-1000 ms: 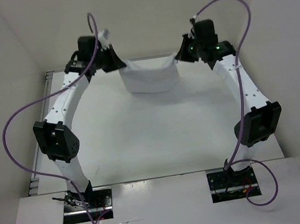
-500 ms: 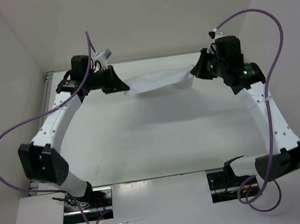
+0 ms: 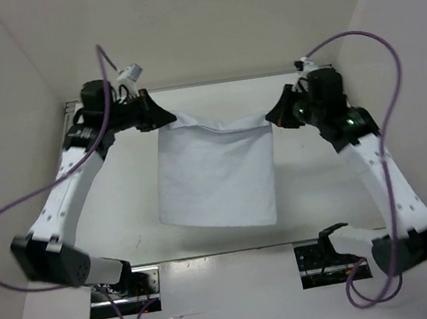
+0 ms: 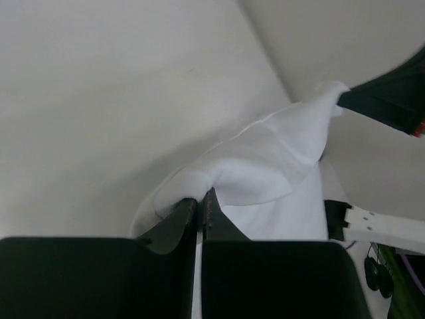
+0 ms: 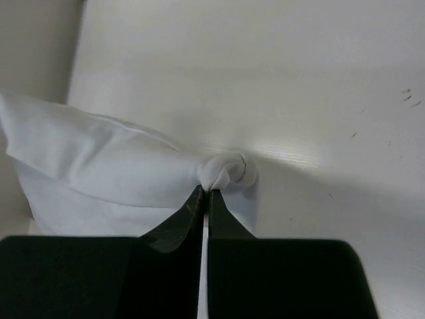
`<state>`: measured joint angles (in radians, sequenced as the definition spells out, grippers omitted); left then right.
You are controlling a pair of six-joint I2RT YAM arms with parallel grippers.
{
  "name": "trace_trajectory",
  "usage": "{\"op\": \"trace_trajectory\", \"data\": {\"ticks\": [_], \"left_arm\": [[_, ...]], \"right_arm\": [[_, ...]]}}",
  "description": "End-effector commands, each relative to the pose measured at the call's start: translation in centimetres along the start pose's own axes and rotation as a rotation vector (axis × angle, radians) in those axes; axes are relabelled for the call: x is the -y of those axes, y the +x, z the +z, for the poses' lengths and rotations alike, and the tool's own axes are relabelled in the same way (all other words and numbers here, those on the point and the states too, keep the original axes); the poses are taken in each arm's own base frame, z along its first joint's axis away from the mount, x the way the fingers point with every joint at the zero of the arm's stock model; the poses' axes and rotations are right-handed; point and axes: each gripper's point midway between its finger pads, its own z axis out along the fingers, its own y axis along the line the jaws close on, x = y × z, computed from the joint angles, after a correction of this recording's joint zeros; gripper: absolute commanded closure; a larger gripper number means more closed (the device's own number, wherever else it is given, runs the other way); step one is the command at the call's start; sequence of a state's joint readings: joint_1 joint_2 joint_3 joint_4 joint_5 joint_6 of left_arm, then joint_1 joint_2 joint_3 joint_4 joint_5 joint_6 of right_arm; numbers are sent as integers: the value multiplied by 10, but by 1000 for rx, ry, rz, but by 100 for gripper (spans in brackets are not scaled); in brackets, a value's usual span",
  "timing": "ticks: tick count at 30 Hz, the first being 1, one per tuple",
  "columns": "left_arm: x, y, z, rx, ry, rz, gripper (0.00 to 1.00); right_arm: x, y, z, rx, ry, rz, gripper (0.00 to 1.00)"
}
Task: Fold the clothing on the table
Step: Flatten the skirt out, then fold the skirt
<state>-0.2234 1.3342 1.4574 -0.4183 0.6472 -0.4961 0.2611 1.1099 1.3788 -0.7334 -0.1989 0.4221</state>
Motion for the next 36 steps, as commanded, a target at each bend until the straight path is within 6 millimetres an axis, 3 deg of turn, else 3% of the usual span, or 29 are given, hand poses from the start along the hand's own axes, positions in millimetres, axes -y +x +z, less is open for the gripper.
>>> {"op": "trace_trajectory", "data": {"ticks": [1, 2, 4, 5, 7, 10, 12, 13, 15, 16, 18, 20, 21, 23, 24, 28, 33, 35, 36], "left_arm": [[-117, 66, 64, -203, -220, -182, 99], [-127, 64, 75, -211, -223, -188, 99], [-163, 87, 103, -284, -251, -232, 98], [-163, 82, 112, -286, -220, -233, 97], [-183, 89, 132, -301, -229, -262, 92], [-186, 85, 140, -304, -193, -291, 82], [-181, 79, 139, -284, -176, -285, 79], [-178, 85, 136, -296, -169, -295, 77], [-164, 77, 129, -274, -136, -282, 76], [-163, 86, 124, -288, -142, -295, 75], [-151, 85, 114, -275, -123, -282, 75], [-141, 87, 104, -273, -113, -289, 75], [-142, 100, 100, -292, -122, -306, 75], [-135, 104, 89, -296, -122, -301, 75], [-136, 117, 84, -315, -131, -318, 75], [-118, 123, 60, -308, -142, -313, 78], [-112, 141, 40, -339, -171, -311, 79], [-121, 152, 40, -358, -202, -328, 64], [-126, 160, 42, -369, -207, -338, 36]], "right_arm": [[31, 30, 84, -141, 34, 22, 100], [42, 46, 113, -219, 47, 32, 100], [58, 58, 139, -275, 80, 42, 100], [68, 65, 160, -309, 95, 42, 100], [78, 65, 174, -310, 112, 39, 100], [80, 65, 179, -319, 104, 50, 100], [73, 55, 167, -294, 92, 43, 100], [74, 60, 161, -312, 101, 48, 100], [74, 64, 149, -313, 111, 48, 100], [77, 75, 142, -347, 126, 57, 100], [79, 81, 131, -357, 142, 59, 100], [85, 100, 121, -412, 167, 74, 100], [85, 103, 114, -420, 171, 76, 100], [89, 119, 102, -475, 196, 91, 100], [90, 124, 95, -487, 204, 104, 100], [84, 153, 75, -592, 225, 131, 100], [79, 190, 55, -710, 262, 114, 100], [83, 194, 54, -717, 280, 111, 100], [83, 194, 54, -717, 281, 111, 100]]}}
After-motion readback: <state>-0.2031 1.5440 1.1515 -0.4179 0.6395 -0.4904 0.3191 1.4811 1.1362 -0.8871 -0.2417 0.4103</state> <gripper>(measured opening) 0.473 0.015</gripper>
